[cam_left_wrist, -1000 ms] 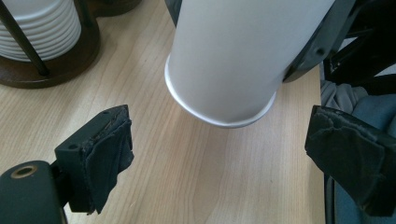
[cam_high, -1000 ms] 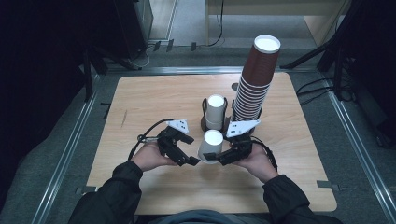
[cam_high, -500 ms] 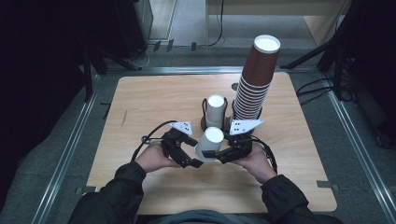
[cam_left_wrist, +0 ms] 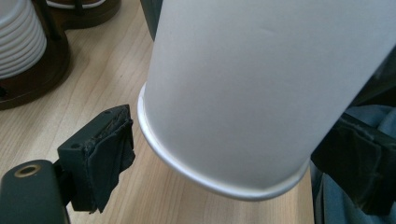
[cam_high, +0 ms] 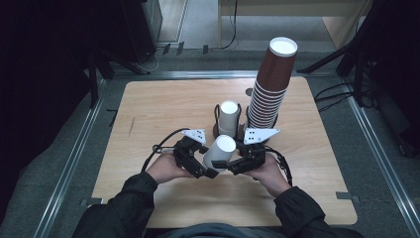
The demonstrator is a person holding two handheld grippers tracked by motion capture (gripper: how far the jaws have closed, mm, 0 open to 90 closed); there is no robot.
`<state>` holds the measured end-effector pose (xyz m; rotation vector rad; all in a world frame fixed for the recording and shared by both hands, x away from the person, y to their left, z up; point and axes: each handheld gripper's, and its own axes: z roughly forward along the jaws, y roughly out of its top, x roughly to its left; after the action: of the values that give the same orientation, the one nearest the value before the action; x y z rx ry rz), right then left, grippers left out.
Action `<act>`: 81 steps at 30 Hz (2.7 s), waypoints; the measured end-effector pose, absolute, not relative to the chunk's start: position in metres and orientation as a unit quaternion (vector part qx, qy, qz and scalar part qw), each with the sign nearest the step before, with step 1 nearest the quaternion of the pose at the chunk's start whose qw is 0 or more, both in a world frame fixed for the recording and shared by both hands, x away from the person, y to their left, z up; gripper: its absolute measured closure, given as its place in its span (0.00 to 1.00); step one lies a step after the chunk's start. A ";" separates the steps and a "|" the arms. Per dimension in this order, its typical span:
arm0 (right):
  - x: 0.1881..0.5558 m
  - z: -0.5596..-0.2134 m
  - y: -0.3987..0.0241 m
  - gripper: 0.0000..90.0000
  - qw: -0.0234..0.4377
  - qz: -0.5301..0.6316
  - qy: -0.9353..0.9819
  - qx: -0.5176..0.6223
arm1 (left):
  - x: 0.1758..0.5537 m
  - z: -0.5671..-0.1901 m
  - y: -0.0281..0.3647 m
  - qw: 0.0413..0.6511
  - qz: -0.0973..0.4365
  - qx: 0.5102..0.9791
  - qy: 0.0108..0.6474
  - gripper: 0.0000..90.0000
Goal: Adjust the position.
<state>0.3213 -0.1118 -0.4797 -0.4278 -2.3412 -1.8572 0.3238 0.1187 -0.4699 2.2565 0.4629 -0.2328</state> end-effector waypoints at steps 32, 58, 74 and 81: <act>0.318 -0.481 -0.106 0.32 0.061 -0.605 -0.782 -0.134 | 0.322 -0.473 0.114 0.404 -0.092 0.895 0.168 0.24; 0.320 -0.473 -0.112 0.25 0.062 -0.589 -0.792 -0.151 | 0.328 -0.467 0.134 0.393 -0.079 0.899 0.178 0.26; 0.320 -0.479 -0.110 0.26 0.051 -0.511 -0.844 -0.155 | 0.331 -0.460 0.152 0.343 -0.046 0.919 0.190 0.27; 0.318 -0.483 -0.104 0.26 0.040 -0.486 -0.861 -0.144 | 0.329 -0.454 0.152 0.326 -0.038 0.925 0.194 0.27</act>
<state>0.3178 -0.1041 -0.4826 -0.4414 -2.6382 -1.4903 0.3290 0.1522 -0.4536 2.4231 0.5077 -0.1004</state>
